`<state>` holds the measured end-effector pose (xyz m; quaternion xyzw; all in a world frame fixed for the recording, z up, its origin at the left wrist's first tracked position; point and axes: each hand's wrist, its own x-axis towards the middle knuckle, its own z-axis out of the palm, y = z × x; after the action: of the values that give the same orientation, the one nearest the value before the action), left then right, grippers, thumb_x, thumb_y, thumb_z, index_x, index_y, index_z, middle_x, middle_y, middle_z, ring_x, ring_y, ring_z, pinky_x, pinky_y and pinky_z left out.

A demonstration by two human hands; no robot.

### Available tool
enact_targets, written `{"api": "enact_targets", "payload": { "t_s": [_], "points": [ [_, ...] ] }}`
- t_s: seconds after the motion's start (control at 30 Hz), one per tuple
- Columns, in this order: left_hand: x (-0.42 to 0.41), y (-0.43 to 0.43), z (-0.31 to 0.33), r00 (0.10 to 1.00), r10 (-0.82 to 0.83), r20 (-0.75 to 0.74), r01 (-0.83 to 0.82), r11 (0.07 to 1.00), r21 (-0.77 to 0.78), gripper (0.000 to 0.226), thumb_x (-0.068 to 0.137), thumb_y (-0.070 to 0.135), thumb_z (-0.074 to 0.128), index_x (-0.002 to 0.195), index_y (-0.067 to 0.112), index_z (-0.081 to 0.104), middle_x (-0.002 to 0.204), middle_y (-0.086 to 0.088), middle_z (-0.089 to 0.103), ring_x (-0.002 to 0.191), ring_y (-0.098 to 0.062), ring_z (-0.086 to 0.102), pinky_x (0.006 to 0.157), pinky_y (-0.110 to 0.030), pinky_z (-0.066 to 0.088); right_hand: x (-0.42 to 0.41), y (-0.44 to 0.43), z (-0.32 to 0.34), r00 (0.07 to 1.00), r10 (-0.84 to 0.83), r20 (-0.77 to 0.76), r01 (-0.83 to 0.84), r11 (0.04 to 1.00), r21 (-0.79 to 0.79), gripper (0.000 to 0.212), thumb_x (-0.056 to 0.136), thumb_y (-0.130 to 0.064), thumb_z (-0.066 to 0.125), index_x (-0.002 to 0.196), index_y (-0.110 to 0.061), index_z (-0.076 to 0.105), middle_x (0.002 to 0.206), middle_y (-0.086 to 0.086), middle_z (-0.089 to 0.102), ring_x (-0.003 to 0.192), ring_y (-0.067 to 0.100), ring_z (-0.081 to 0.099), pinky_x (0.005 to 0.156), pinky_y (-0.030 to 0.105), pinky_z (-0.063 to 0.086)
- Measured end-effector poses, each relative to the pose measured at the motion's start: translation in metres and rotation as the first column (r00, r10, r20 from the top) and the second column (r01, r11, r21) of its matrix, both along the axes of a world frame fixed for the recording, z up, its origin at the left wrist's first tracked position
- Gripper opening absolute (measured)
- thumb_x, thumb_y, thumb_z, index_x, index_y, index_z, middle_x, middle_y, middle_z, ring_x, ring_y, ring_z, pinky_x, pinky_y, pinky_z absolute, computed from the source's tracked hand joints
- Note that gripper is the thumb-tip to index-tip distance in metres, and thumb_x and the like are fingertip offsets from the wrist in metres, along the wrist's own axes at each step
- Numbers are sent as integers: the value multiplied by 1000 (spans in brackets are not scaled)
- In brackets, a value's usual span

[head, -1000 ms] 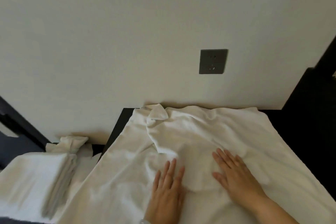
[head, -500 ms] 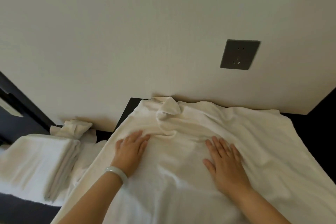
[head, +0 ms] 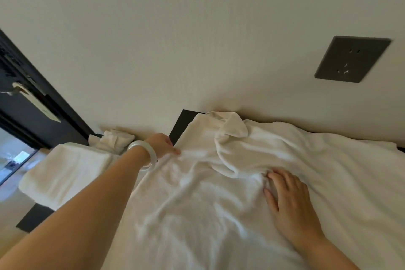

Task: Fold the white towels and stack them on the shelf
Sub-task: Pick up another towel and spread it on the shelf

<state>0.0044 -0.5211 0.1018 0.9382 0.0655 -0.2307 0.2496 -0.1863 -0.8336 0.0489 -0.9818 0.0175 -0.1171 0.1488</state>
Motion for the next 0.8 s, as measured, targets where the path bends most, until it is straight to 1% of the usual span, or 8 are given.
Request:
{"api": "enact_targets", "payload": {
  "t_s": [0.1, 0.2, 0.33, 0.4, 0.47, 0.57, 0.67, 0.8],
  "points": [
    [7, 14, 7, 959, 144, -245, -231, 897, -377, 20, 81, 19, 79, 85, 4, 66, 86, -15, 69, 79, -31, 67, 74, -39, 58, 0, 0, 1, 1000, -2, -21, 3, 1000, 14, 49, 92, -41, 38, 117, -10, 65, 126, 7, 61, 114, 28, 59, 95, 41, 43],
    [1, 22, 17, 844, 64, -532, -418, 700, -579, 48, 71, 20, 86, 112, 0, 71, 115, -18, 70, 106, -33, 68, 80, -42, 60, 0, 1, 1, 1000, 4, -15, -4, 999, 35, 50, 92, -41, 37, 118, -9, 64, 127, 8, 61, 117, 28, 58, 99, 39, 40],
    [-1, 20, 12, 895, 85, -437, -386, 637, -668, 41, 76, 15, 80, 113, 1, 68, 112, -14, 71, 104, -30, 68, 84, -37, 57, -1, 0, 2, 1000, 0, -12, 1, 999, 53, 51, 93, -43, 37, 121, -9, 62, 130, 7, 59, 121, 27, 56, 104, 37, 35],
    [10, 24, 7, 963, 270, 0, -224, 798, -560, 19, 81, 17, 77, 89, 6, 66, 87, -9, 68, 83, -26, 64, 75, -31, 51, 0, 1, -1, 999, -29, -22, 29, 999, 18, 54, 93, -42, 38, 126, -5, 61, 134, 12, 59, 125, 31, 55, 109, 38, 31],
    [18, 29, 0, 898, 231, 373, -123, 949, -292, 25, 83, 21, 75, 71, 13, 54, 67, -3, 55, 69, -26, 53, 62, -26, 41, 3, 4, -2, 994, -84, -63, 83, 996, -16, 60, 94, -41, 37, 134, -1, 57, 140, 16, 56, 131, 35, 51, 115, 45, 30],
    [14, 29, -24, 900, 180, 397, -146, 983, -114, 22, 93, 26, 65, 92, 4, 61, 84, -16, 61, 92, -37, 59, 74, -32, 39, 6, 7, 0, 985, -95, -144, 85, 994, -74, 70, 94, -47, 25, 143, -4, 51, 147, 14, 50, 137, 35, 44, 117, 50, 28],
    [4, 26, -41, 903, 263, 340, -238, 965, -112, 26, 101, 28, 49, 105, 3, 57, 97, -19, 60, 104, -42, 57, 79, -36, 39, 9, 5, 0, 971, -75, -228, 46, 990, -130, 77, 93, -59, 14, 154, -17, 35, 160, 8, 31, 148, 30, 27, 122, 48, 15],
    [-28, 0, -37, 827, -40, 561, -134, 955, 265, 44, 101, 32, 42, 133, 2, 49, 130, -21, 51, 119, -39, 46, 101, -45, 33, 11, 2, -8, 953, -69, -296, 11, 981, -195, 81, 84, -74, -11, 156, -36, -8, 166, -3, -14, 153, 22, -12, 122, 46, -10]
  ]
}}
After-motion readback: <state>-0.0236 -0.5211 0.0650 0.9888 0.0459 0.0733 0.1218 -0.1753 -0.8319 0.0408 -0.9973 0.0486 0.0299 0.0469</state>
